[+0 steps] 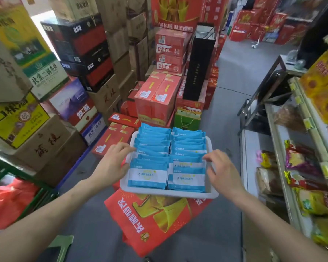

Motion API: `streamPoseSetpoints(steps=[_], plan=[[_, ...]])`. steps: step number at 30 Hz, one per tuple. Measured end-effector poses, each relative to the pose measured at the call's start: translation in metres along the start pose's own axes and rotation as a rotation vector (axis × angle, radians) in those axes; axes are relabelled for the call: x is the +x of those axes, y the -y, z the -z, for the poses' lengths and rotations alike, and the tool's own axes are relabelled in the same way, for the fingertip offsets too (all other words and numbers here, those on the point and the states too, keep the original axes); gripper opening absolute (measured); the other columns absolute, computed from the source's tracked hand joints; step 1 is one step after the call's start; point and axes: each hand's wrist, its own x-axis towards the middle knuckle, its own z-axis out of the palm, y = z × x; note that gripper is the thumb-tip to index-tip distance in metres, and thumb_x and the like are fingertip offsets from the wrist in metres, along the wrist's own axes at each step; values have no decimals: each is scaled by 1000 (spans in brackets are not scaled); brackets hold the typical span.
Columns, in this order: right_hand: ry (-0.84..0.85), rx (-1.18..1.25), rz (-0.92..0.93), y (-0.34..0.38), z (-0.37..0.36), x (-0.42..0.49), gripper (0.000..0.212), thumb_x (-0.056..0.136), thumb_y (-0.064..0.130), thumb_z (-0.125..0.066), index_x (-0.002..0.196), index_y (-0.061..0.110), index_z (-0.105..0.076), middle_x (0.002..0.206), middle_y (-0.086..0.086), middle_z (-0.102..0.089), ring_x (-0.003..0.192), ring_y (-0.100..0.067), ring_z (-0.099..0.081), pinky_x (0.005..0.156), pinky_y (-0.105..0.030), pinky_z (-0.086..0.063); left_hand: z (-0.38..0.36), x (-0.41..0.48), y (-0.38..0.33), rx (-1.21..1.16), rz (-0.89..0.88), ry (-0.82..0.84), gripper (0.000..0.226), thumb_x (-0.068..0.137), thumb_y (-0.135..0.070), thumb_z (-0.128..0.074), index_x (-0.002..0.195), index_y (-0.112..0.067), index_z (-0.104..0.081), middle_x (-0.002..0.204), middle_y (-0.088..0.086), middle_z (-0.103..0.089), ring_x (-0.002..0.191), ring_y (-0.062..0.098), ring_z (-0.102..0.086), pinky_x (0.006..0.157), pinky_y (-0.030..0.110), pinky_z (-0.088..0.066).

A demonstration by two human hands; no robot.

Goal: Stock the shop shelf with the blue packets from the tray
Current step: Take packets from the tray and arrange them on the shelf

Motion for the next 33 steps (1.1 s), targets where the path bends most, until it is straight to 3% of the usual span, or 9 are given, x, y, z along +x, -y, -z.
streamPoseSetpoints(steps=[2, 4, 11, 14, 17, 21, 28, 33], plan=[[133, -35, 153, 11, -6, -8, 27, 82, 3, -62, 104, 18, -63, 106, 5, -57, 98, -17, -56, 85, -34, -52, -2, -4, -5, 68, -210, 67, 53, 87, -8, -62, 136, -28, -60, 136, -10, -52, 128, 11, -45, 109, 35, -44], [240, -99, 183, 15, -15, -11, 29, 82, 10, -62, 109, 20, -62, 112, 6, -55, 103, -18, -55, 90, -36, -51, -7, -4, -10, 102, -298, 156, 53, 91, -16, -61, 143, -27, -55, 142, -11, -48, 132, 9, -44, 113, 28, -37], [307, -225, 96, 27, -19, -8, 32, 78, 23, -64, 109, 27, -55, 108, 8, -53, 101, -19, -53, 86, -37, -46, -14, 4, -15, 251, -313, 195, 55, 93, -44, -54, 146, -37, -40, 137, -13, -44, 124, 14, -48, 99, 38, -45], [364, -230, 79, 30, -15, -4, 21, 81, 28, -63, 96, 33, -49, 101, 12, -51, 99, -15, -47, 86, -35, -41, -9, 8, -22, 248, -332, 212, 51, 94, -43, -58, 141, -44, -38, 135, -19, -47, 122, 8, -45, 101, 36, -40], [454, -150, 78, 32, -13, -1, 16, 85, 22, -63, 95, 31, -55, 101, 11, -48, 96, -14, -46, 85, -34, -43, -2, 11, -27, 109, -314, 275, 43, 95, -34, -63, 128, -46, -39, 129, -20, -52, 118, 3, -47, 101, 34, -43], [602, -60, 21, 35, -10, 4, 27, 90, 12, -56, 100, 36, -59, 107, 11, -45, 97, -12, -54, 84, -34, -50, 9, 15, -30, 6, -315, 375, 36, 96, -21, -63, 115, -43, -42, 121, -21, -52, 110, 0, -52, 95, 34, -50], [613, -53, 21, 36, -6, 7, 40, 88, 2, -52, 102, 36, -66, 108, 20, -53, 107, -10, -56, 95, -32, -48, 5, 11, -25, 194, -435, 288, 45, 98, -23, -62, 138, -37, -51, 145, -16, -43, 132, 4, -41, 106, 26, -38], [588, -28, 3, 36, -3, 5, 40, 87, 1, -51, 102, 34, -68, 115, 17, -59, 109, -8, -56, 95, -31, -48, 1, 8, -29, 158, -406, 292, 46, 95, -22, -64, 136, -36, -50, 135, -16, -46, 120, 5, -45, 100, 18, -35]])
